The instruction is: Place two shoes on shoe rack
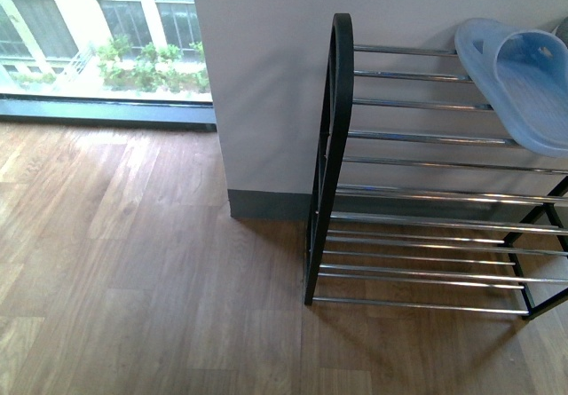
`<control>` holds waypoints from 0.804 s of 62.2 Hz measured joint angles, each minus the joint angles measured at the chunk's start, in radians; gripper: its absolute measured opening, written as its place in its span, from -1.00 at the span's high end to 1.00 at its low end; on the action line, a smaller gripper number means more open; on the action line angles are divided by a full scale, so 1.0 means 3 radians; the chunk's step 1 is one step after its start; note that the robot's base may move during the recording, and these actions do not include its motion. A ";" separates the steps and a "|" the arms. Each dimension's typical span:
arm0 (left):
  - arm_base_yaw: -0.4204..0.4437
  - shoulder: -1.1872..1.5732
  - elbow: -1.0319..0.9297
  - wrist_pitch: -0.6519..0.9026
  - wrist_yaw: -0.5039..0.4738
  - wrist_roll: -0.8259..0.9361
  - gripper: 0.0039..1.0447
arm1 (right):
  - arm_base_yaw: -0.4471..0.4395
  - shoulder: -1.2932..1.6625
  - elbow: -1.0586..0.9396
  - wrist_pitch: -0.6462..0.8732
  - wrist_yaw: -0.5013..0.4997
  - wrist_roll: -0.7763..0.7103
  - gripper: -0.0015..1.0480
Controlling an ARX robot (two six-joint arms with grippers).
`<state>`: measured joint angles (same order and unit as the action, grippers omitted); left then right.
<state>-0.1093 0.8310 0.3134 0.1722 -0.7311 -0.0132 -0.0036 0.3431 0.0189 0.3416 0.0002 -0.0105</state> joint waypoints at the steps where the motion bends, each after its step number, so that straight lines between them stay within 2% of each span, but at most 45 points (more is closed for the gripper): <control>1: 0.0000 0.0000 0.0000 0.0000 0.0000 0.0000 0.98 | 0.0000 -0.0028 0.0000 -0.0023 0.0001 0.0000 0.97; 33: 0.0000 0.0000 0.0000 0.0000 0.0000 0.0000 0.98 | 0.0000 -0.0551 0.0000 -0.0540 0.0000 0.0000 0.97; 40: 0.0000 0.0000 0.0001 0.0000 -0.0001 0.0000 0.98 | 0.0000 -0.0998 0.0001 -0.1085 0.0001 0.0000 0.97; 50: 0.0000 0.0000 0.0000 0.0000 0.0000 0.0000 0.98 | 0.0001 -0.1115 0.0001 -0.1128 0.0000 0.0000 0.97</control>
<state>-0.1093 0.8310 0.3134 0.1722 -0.7311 -0.0132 -0.0032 0.0086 0.0193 0.0032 0.0002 -0.0105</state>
